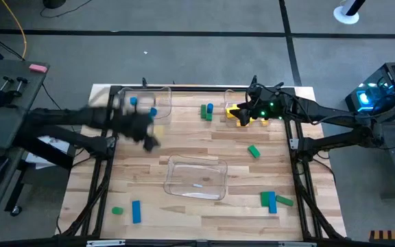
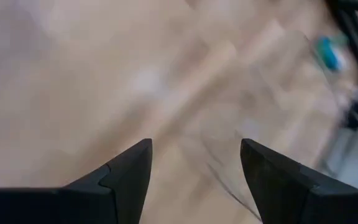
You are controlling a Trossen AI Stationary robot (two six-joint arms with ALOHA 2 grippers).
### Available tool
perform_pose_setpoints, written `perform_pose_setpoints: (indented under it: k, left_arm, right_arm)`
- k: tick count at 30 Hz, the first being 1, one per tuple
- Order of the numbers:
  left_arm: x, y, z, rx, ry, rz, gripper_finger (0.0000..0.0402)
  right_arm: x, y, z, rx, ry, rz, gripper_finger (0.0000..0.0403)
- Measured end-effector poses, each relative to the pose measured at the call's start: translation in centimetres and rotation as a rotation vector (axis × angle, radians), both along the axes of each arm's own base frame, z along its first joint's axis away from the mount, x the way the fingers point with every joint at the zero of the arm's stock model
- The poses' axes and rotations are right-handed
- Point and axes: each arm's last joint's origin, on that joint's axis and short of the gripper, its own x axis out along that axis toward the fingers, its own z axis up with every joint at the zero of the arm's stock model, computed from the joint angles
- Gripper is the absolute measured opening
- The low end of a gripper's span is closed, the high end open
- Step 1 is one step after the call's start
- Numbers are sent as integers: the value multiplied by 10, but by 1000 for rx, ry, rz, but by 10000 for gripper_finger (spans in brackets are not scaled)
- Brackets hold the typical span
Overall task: Sort blocks
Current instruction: Put the blue block into the left transparent bin
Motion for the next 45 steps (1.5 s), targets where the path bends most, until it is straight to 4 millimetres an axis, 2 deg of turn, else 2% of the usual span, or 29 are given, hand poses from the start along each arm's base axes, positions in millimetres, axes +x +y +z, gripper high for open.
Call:
perform_pose_setpoints:
  k: [4, 9, 11, 14, 17, 20, 29, 37, 40, 43, 45]
  left_arm:
    - [-6, -83, -24, -99, 62, 12, 229]
    - [-30, -183, -80, -370, 398, 204, 229]
    - [-38, -211, -99, -442, 522, 305, 229]
    - [-37, -237, -124, -495, 618, 352, 229]
    - [-25, -245, -140, -496, 630, 381, 229]
    - [-15, -242, -146, -483, 614, 421, 229]
    - [-6, -229, -150, -427, 617, 504, 229]
    - [3, -238, -177, -415, 665, 513, 229]
    - [6, -236, -181, -403, 669, 508, 226]
    - [10, -226, -173, -371, 615, 472, 196]
    - [14, -210, -163, -284, 529, 464, 154]
  right_arm:
    - [-2, 1, -3, -1, 41, 10, 272]
    - [-3, 1, -5, -11, 64, 21, 272]
    - [-3, 1, -5, -11, 64, 22, 272]
    - [-3, 1, -5, -16, 66, 28, 272]
    - [-3, 1, -5, -18, 67, 29, 272]
    - [-3, 1, -5, -16, 66, 27, 272]
    - [-3, 1, -5, -11, 64, 23, 272]
    - [-3, 1, -5, 1, 64, 41, 272]
    - [-3, 2, -5, 4, 72, 41, 272]
    - [-3, 2, -6, 5, 75, 41, 272]
    - [-3, 2, -6, 5, 75, 41, 272]
